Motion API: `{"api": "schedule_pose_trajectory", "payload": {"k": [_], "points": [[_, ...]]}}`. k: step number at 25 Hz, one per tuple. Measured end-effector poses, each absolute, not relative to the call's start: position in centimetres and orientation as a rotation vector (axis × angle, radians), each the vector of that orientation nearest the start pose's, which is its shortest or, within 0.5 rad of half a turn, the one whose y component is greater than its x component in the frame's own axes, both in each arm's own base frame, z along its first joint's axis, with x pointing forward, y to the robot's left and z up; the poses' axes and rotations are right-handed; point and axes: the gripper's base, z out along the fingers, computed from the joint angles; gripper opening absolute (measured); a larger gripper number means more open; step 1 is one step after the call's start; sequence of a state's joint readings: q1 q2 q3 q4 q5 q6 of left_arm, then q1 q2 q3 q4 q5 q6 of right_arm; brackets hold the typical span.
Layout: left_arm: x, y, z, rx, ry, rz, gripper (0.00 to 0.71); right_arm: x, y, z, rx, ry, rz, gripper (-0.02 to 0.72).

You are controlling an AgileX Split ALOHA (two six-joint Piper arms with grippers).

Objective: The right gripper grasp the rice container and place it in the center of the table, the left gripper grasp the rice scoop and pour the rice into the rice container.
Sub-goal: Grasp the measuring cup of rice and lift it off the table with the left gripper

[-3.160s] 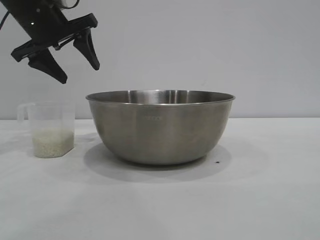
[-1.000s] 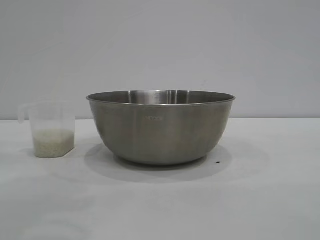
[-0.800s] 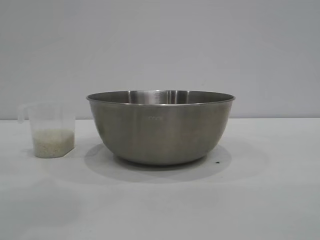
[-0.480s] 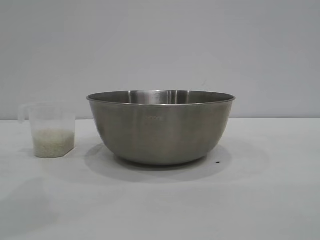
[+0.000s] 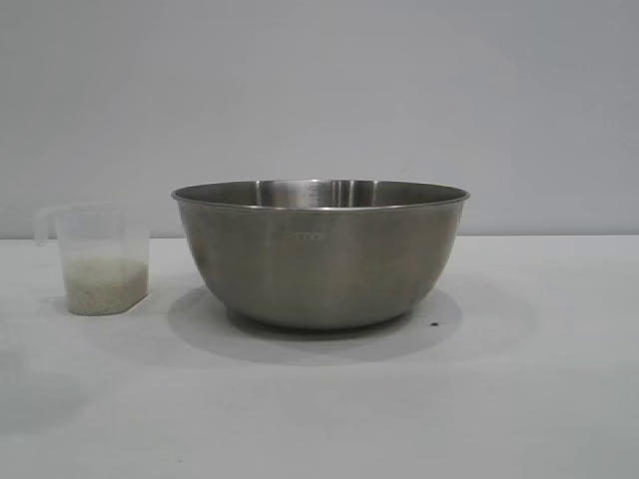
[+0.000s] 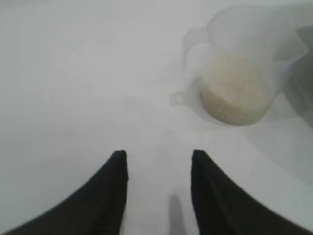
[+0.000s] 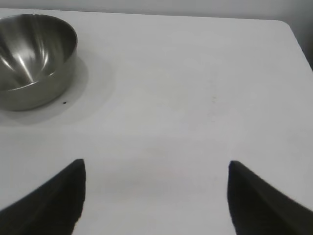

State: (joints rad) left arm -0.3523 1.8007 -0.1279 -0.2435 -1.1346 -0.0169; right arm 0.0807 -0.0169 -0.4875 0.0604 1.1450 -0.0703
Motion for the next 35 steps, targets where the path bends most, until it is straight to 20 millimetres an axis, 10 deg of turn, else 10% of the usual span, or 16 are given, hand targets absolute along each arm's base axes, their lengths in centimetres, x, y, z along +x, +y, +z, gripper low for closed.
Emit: {"api": "schedule_pose_trajectory", "payload": {"k": [35], "points": [[24.6,-6.4,9.6,0.212,1.921,-0.006,0.259,-1.0,0.4,26.7,-0.166,2.117,0.079,0.535]]}}
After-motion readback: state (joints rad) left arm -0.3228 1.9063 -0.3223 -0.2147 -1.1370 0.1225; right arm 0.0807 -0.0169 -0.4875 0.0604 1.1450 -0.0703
